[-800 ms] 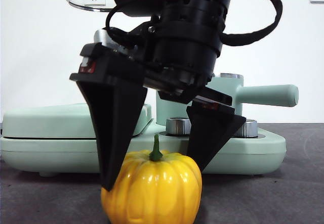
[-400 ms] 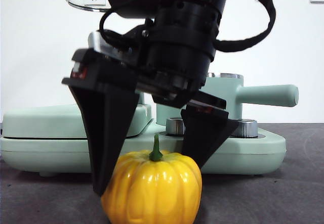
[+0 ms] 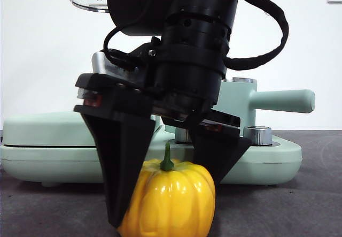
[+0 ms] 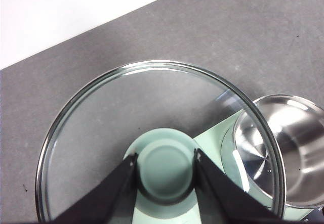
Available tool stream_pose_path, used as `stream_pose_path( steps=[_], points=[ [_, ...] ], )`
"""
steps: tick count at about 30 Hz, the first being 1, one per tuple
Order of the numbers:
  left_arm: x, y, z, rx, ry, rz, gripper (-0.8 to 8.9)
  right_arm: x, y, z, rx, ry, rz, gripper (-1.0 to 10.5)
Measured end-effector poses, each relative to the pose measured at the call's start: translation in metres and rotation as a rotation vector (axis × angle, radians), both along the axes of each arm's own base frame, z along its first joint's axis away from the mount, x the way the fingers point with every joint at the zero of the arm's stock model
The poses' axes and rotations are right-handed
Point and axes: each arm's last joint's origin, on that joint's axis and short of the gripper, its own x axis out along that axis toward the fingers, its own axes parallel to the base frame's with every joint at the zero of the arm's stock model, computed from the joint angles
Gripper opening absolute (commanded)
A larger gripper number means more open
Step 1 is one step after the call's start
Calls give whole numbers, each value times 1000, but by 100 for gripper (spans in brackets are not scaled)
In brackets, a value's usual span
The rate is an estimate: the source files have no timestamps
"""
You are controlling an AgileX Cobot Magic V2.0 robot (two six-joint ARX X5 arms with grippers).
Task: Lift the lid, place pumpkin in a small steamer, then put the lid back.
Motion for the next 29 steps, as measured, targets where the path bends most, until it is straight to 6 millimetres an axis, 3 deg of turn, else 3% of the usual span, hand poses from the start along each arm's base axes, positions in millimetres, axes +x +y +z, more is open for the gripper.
stream_pose_path(
  steps=[9, 13, 19, 24, 29],
  points=[
    [1, 1, 0, -1, 2, 5, 48, 3, -5, 9, -32, 85, -7, 309],
    [2, 4, 0, -1, 2, 13, 48, 15, -6, 39, -55, 98, -4, 309],
    [3, 9, 0, -1, 3, 28, 49, 39, -19, 101, -59, 91, -40, 309],
    [5, 13, 0, -5, 6, 45, 48, 67, -35, 147, 15, -33, -101, 309],
    [6, 15, -1, -4, 10, 53, 48, 99, -61, 169, 44, -132, -203, 309]
  ],
)
